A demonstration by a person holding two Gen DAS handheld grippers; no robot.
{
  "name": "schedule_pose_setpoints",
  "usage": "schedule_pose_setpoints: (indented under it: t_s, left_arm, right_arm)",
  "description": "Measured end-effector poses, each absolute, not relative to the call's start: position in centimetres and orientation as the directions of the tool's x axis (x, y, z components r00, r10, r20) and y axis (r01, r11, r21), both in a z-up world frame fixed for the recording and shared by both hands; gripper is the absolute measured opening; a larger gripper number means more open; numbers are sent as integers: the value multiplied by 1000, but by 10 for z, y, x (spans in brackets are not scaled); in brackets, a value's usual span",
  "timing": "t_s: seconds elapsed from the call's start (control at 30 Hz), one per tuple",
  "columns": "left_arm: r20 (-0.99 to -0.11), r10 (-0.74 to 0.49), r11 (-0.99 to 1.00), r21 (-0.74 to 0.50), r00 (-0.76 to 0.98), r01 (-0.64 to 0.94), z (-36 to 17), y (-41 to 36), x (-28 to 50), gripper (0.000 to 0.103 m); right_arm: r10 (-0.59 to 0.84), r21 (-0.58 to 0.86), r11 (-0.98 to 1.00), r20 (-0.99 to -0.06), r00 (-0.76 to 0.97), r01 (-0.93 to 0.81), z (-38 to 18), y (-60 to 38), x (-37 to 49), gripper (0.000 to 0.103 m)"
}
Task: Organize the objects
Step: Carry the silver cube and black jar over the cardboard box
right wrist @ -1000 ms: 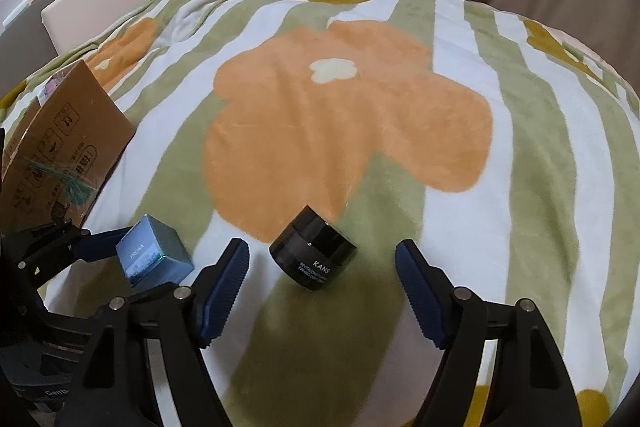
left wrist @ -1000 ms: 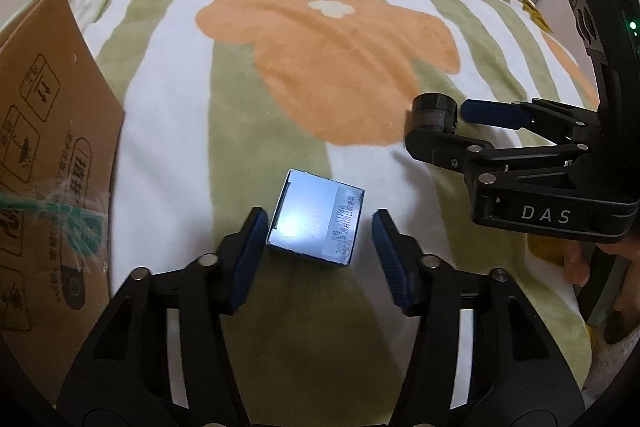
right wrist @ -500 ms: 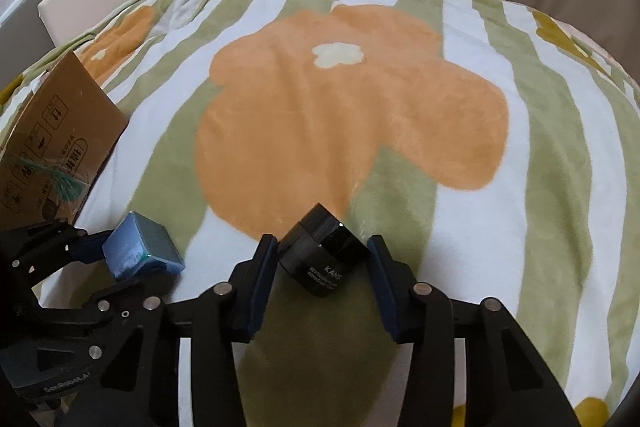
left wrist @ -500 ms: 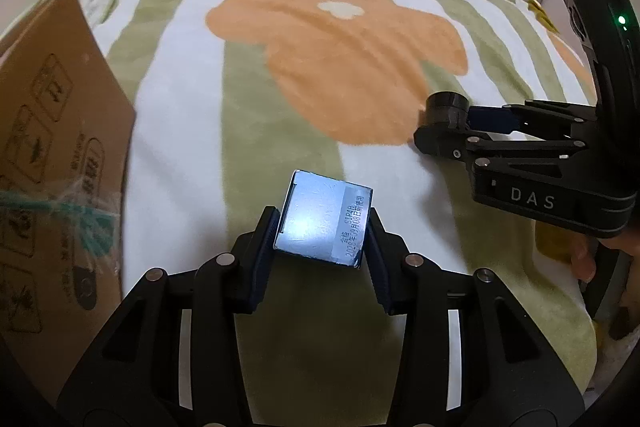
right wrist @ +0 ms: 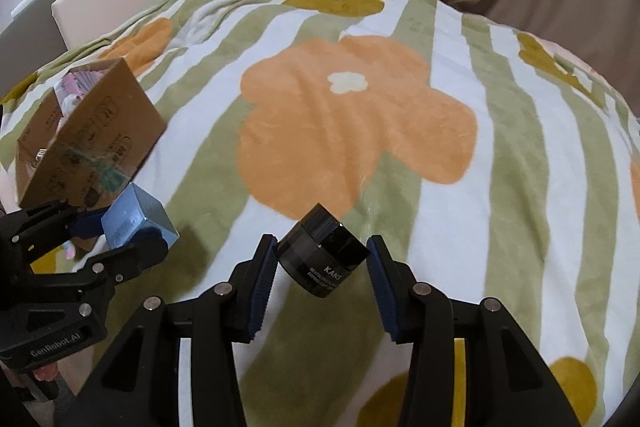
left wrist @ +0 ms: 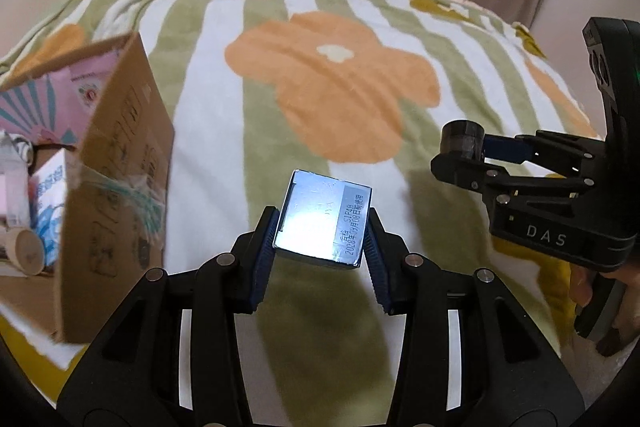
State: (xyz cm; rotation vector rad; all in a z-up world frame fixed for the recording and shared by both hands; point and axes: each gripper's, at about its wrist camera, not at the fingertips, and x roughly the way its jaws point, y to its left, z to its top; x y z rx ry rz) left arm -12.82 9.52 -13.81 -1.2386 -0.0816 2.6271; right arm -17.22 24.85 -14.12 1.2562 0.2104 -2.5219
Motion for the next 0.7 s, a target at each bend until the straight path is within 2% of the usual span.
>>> schedule_pose_setpoints:
  t_s: [0.33,0.7]
  left_arm:
    - [-678,259,-964,-141,-688,-224,-83,84,-108,38]
    - [-616,251,-967,-130,-746,-218,-28,32,-120,38]
  right_arm:
    - [-193,-20,-950,-749,-634,313,-96,240,-146,42]
    - [-220,-43,-934,-712,-667,354,-55,195,-142,42]
